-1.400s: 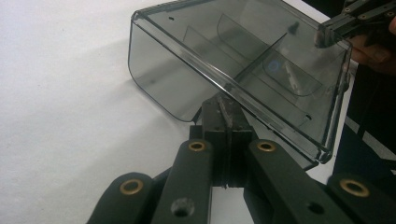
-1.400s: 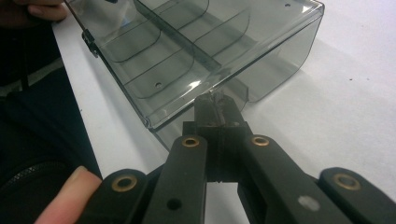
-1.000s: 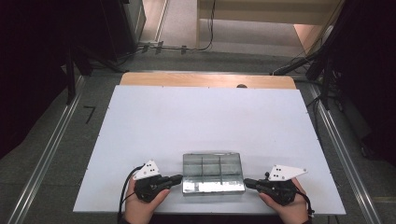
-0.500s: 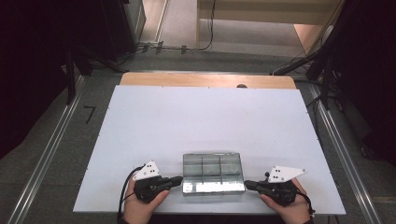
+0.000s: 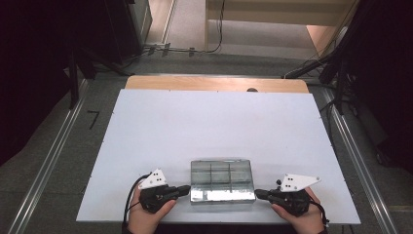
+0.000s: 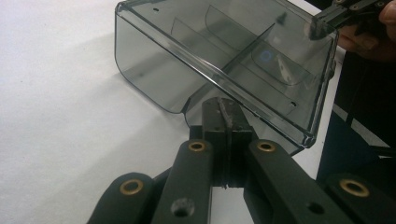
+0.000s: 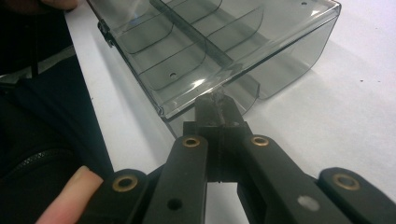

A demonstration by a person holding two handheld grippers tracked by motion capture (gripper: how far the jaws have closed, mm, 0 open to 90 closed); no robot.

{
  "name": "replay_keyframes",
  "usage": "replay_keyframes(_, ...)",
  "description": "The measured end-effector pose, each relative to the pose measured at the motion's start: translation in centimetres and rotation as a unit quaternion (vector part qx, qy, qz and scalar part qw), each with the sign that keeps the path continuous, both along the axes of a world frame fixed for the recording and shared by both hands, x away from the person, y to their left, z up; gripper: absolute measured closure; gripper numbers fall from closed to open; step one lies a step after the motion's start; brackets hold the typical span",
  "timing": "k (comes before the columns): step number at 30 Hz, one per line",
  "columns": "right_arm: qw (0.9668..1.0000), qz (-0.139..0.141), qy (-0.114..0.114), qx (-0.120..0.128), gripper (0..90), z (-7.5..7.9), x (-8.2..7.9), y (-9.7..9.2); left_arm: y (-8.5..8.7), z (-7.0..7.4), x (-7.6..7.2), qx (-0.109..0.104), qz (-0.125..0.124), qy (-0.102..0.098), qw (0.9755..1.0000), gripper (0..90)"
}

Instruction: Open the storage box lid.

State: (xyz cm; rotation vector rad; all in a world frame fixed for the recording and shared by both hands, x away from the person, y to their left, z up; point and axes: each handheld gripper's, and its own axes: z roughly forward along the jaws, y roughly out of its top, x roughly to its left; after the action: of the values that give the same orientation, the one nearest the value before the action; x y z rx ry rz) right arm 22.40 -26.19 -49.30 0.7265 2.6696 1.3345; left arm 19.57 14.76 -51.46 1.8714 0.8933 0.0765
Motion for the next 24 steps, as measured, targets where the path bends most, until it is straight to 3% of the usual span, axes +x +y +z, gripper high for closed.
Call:
replay_keyframes(12,0.9997,-0.003,0.018,0.017,88.5,-0.22,0.26,-0.17,0.00,0.02,0.00,0.002,0.001,0.001,1.0000,90.0)
replay_keyframes(24,0.9997,-0.005,0.017,0.018,88.5,-0.30,0.31,-0.20,-0.09,-0.03,-0.03,0.013,-0.009,0.004,0.9999,90.0)
